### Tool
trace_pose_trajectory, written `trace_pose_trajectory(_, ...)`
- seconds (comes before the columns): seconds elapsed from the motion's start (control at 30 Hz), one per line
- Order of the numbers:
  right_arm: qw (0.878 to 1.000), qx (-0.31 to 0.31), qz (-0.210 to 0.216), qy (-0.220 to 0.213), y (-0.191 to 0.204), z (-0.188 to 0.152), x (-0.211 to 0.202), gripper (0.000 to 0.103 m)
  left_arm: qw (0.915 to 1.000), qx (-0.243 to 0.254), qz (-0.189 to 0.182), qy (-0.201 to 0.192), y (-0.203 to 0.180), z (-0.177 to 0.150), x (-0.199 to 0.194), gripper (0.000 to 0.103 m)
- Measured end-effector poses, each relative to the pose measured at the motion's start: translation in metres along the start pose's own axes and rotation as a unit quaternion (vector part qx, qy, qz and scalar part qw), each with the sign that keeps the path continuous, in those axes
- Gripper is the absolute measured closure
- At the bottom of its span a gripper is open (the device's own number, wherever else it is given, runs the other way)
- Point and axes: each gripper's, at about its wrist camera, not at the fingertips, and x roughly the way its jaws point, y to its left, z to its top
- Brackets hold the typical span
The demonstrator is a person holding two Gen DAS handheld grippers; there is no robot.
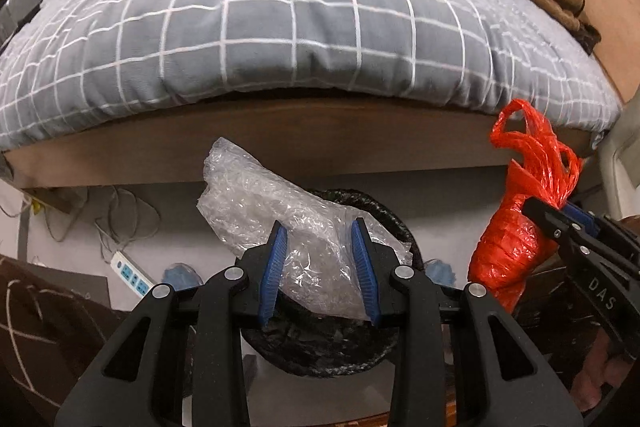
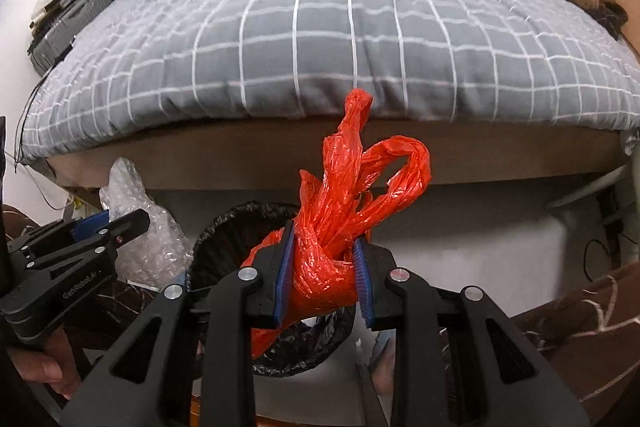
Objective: Collect trash
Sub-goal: 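Open the left tool to drop the bubble wrap into the bin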
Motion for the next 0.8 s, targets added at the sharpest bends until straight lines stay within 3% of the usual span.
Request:
trace_pose_trajectory(0.63, 0.997, 0.036, -0.02, 0.058, -0.033, -0.014, 0.046, 0.077, 0.9939, 0.055, 0.005, 0.096, -0.033, -0.019, 0.084, 0.069)
trace_pose_trajectory(0.73, 0.997, 0.023, -0.022, 0.067, -0.027, -0.015, 0.051, 0.077, 0.9928, 0.057, 0.016, 0.104, -0.028, -0.024, 0.088, 0.064)
trace_pose_trajectory(0.8, 0.997, 0.019, -0.02, 0.073, -0.023, -0.017, 0.055, 0.077, 0.9929, 0.053, 0.022, 0.104, -0.024, -0.025, 0.089, 0.054)
